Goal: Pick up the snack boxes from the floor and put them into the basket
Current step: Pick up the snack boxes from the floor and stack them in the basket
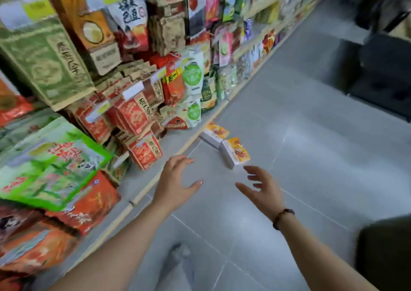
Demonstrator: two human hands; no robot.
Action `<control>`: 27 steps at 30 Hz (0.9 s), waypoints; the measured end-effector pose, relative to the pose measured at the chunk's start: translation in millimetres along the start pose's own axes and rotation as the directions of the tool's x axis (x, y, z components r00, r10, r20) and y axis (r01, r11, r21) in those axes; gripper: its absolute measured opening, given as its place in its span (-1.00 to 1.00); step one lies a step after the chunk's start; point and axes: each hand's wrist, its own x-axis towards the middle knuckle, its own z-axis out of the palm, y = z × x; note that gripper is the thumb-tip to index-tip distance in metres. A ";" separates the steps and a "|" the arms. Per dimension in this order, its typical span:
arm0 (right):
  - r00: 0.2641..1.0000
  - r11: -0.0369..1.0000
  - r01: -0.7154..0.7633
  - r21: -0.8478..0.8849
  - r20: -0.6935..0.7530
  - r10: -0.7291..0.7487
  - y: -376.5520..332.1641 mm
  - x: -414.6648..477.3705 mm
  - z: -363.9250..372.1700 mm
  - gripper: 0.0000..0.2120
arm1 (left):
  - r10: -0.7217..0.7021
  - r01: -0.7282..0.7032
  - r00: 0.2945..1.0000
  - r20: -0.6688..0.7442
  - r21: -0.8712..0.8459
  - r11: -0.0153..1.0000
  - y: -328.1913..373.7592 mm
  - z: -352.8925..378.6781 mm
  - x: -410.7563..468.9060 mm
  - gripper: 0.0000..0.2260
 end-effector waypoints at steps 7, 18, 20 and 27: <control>0.993 0.993 -0.113 -0.023 -0.039 0.112 52.5 113.9 -33.5 -0.62 | -0.009 0.007 0.994 0.110 0.026 1.000 -19.8 70.0 131.8 -0.48; 0.959 0.959 -0.281 -0.017 -0.041 0.280 110.0 290.6 -84.8 -0.57 | 0.009 -0.026 0.964 0.267 0.061 0.998 -29.5 170.2 332.9 -0.50; 0.954 0.954 -0.299 -0.027 -0.021 0.299 127.5 325.4 -93.1 -0.56 | -0.008 -0.013 0.960 0.281 0.070 0.997 -33.8 193.6 364.8 -0.49; 0.935 0.935 -0.354 -0.012 0.033 0.354 209.3 449.1 -107.5 -0.50 | -0.122 0.098 0.949 0.291 0.095 0.991 -58.5 289.2 458.0 -0.47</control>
